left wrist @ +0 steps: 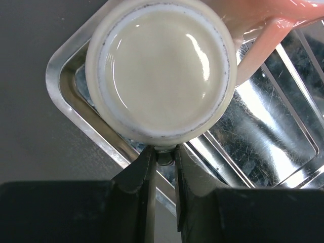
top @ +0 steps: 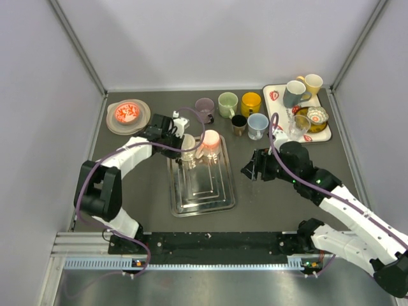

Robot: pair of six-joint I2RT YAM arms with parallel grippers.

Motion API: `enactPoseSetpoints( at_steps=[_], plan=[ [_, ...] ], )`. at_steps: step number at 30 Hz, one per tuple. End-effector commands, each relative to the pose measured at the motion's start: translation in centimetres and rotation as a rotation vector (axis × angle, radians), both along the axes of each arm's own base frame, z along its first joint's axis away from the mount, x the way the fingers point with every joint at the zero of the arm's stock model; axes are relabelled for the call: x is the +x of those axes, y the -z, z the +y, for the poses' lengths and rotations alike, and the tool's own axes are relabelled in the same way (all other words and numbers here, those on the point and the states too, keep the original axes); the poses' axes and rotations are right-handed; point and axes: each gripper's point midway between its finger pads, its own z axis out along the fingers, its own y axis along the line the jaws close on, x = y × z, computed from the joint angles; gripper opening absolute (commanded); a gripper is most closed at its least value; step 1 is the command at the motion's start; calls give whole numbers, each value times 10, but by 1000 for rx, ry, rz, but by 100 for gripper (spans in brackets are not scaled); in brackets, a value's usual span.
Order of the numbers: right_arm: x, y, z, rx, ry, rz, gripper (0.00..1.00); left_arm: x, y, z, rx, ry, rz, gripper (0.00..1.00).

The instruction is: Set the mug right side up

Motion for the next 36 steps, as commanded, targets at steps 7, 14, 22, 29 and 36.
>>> enactPoseSetpoints(
  at_steps=[7,14,22,29,36],
  plan=[
    [0,-5,7,42,-8,-18,68,3,-12,3,44,-65,-16,0],
    [1,-11,8,54,-11,-26,68,-20,-41,3,30,-119,-73,0],
    [-3,-13,12,88,-22,-15,67,-55,-79,-17,-56,-69,-133,0],
    [-14,-8,28,170,-72,35,68,-73,-99,-29,-197,-89,-175,0],
    [-20,1,35,189,-83,62,67,-75,-88,-26,-223,-130,-203,0]
  ],
)
